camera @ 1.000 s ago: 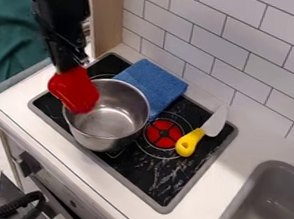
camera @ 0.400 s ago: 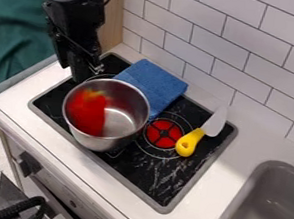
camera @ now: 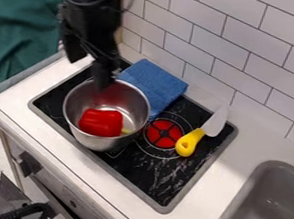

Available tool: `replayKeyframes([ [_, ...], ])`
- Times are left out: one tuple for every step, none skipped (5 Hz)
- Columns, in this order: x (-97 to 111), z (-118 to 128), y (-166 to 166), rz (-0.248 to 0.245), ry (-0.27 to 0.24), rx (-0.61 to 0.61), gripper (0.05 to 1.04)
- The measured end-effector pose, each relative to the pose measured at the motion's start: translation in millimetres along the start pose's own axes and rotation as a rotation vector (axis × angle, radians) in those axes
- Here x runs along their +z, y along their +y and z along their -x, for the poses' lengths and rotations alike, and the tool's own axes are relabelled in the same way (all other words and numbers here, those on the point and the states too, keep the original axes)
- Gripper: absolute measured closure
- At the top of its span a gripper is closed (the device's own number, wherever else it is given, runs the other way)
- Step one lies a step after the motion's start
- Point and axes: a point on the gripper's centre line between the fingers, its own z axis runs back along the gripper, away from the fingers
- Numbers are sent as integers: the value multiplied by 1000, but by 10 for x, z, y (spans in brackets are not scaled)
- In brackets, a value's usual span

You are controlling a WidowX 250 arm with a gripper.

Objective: Put the red capsicum in the silver pot

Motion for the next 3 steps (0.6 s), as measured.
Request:
replayKeyframes([
  [69,-152,-151,17,-25,23,73],
  [137,-301,-298,40,-55,72,75],
  [87,-369,-415,39,6,197,75],
])
